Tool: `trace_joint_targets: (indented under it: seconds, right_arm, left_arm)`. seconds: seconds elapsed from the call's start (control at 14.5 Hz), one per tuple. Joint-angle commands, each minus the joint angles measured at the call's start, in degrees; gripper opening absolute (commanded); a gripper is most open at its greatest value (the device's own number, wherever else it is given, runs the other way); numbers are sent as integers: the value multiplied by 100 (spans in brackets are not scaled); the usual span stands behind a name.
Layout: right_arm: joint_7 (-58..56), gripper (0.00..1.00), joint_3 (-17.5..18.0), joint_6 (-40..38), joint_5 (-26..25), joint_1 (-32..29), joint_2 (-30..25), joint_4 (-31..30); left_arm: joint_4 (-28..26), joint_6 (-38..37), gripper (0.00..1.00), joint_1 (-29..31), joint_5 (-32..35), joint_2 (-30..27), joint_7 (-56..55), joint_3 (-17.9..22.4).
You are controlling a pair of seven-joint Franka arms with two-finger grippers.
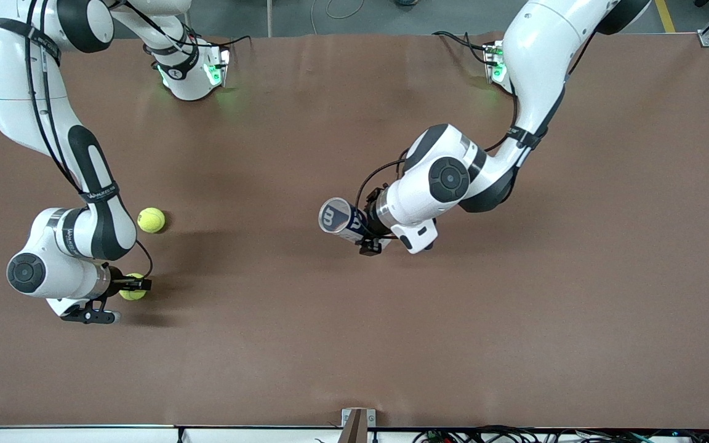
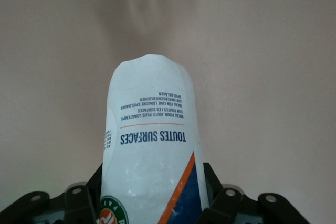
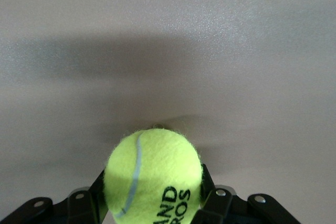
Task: Insert tennis ball vertically with right arm
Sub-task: 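Lift the can upright with the left gripper while the right gripper carries the ball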
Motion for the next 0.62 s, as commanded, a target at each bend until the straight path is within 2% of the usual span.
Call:
trace_joint_targets:
  seconds: [0.0,0.21,0.55]
  right_arm:
    - [-8,45,47,19,-9,-9,-26,-18]
    - [-8,45,65,-200,-9,70,-201,-1]
    - [167,44,65,-1700,-9,518,-1166,43]
  left_arm:
    - [162,571,72,-136,-181,312,96,0]
    - [232,1038,72,-190,-190,523,122,-192]
    - [338,1337,72,-234,-620,717,210,-456]
